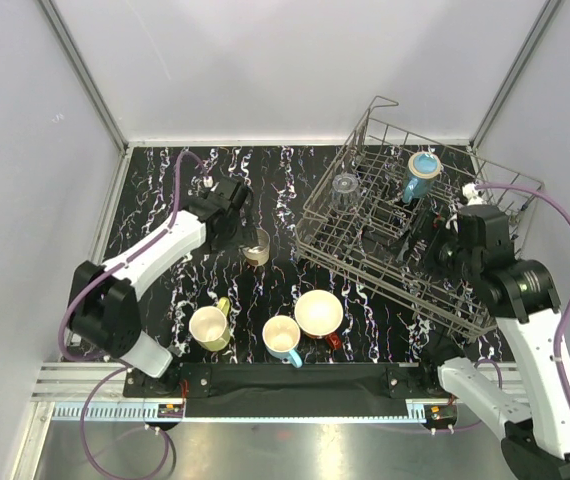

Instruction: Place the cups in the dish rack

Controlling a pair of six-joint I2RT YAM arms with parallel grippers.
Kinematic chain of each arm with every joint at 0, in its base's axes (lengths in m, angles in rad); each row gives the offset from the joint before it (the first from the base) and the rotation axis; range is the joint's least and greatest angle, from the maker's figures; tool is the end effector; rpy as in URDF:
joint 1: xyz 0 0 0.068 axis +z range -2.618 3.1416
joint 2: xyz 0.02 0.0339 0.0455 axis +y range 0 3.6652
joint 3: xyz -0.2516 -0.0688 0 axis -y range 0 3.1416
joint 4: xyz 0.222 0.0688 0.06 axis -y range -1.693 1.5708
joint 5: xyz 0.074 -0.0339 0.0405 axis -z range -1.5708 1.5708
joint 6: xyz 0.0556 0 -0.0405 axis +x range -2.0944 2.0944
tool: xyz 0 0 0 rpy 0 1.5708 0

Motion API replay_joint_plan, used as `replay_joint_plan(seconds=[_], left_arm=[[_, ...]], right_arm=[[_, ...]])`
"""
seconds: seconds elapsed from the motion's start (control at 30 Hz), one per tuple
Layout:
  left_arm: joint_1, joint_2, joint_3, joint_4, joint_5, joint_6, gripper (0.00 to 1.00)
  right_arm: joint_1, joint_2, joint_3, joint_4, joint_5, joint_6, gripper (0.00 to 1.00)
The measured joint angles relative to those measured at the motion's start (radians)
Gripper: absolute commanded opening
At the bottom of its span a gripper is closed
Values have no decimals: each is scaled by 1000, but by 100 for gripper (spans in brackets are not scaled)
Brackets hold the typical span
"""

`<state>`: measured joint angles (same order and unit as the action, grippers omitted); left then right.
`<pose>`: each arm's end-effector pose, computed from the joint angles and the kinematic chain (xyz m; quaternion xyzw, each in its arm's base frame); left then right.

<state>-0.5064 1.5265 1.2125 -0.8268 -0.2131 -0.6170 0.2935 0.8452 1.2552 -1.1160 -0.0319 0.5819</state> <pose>0.2611 -0.1314 0.2367 -0.0763 0.9687 -0.0251 0.2349 0.1252 0.0397 0.3612 0.1238 0.8994 0.1907 0.3734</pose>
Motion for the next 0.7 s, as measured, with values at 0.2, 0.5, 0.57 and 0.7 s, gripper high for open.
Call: replay_joint_plan(seconds=[0.2, 0.5, 0.57, 0.7], left_arm=[[6, 103, 42, 24, -1, -39, 86], [34, 176, 39, 51, 24, -72, 59], [34, 180, 34, 57, 36, -75, 52], [34, 198, 30, 68, 74, -79, 35]], right_arm=[[0, -146, -35, 0, -68, -7, 96], [0, -196, -35, -16, -95, -10, 97], [0, -197, -35, -19, -97, -9, 97], [0, -197, -35, -21, -113, 10, 98]])
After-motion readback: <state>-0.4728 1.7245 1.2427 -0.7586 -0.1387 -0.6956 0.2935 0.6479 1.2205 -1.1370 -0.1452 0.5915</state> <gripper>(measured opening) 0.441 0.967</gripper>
